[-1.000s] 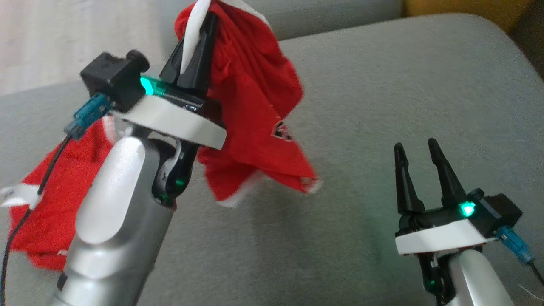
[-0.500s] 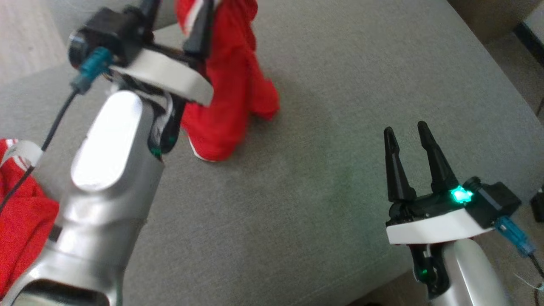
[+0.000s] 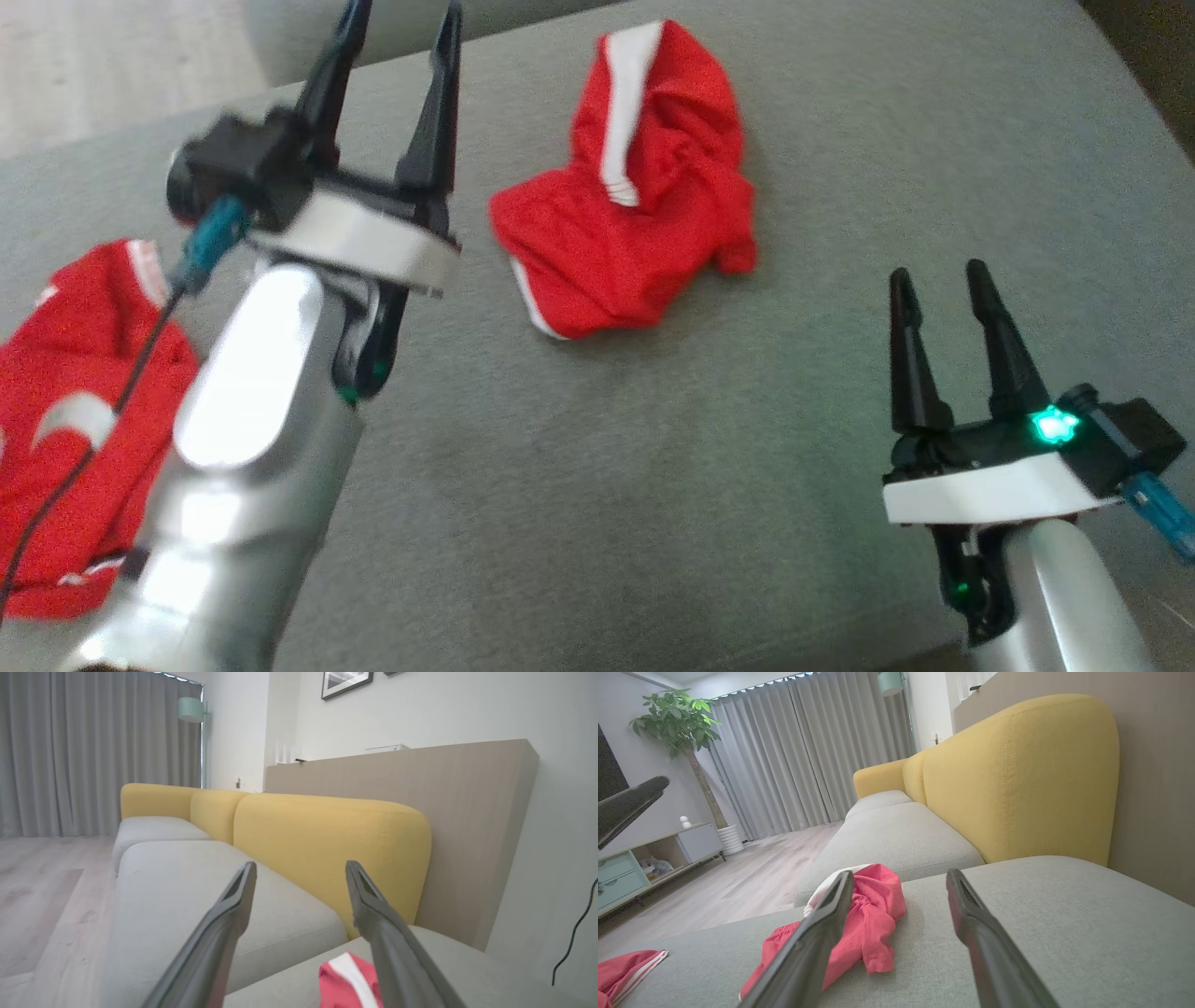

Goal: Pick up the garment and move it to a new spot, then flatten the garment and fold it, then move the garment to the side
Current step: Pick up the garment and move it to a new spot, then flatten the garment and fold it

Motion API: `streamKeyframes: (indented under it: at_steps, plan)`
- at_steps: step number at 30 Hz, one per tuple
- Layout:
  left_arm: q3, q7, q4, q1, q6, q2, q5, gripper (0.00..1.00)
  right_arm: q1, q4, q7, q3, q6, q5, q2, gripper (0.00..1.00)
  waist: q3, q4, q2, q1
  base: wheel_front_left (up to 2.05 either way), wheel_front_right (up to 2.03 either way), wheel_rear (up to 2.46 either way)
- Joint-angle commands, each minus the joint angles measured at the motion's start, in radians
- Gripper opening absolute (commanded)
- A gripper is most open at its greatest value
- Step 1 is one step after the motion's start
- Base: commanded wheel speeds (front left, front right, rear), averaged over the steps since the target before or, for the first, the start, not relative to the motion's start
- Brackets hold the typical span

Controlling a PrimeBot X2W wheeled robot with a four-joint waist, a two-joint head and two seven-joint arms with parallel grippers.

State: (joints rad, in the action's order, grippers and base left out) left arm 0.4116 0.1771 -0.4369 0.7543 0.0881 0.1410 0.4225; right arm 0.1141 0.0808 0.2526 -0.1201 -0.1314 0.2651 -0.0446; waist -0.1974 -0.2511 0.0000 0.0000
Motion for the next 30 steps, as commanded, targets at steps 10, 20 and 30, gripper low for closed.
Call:
streamKeyframes:
  at_steps: [10, 20, 30]
  plan:
    - [-0.032, 0.066, 0.125, -0.235, -0.054, 0.057, 0.000, 1.00, 0.002, -0.010, 0.009, 0.062, 0.001, -0.059, -0.006, 1.00, 0.067, 0.183, 0.0000, 0.0000, 0.00, 0.00, 0.00]
    - [-0.041, 0.084, 0.193, -0.456, -0.104, 0.016, -0.016, 1.00, -0.044, 0.003, 0.009, 0.086, 0.001, -0.080, -0.006, 1.00, 0.102, 0.246, 0.0000, 0.0000, 0.00, 0.00, 0.00]
    - [-0.076, 0.084, 0.237, -0.500, -0.094, -0.019, -0.052, 1.00, -0.040, -0.001, 0.009, 0.084, 0.001, -0.088, -0.006, 1.00, 0.088, 0.261, 0.0000, 0.0000, 0.00, 0.00, 0.00]
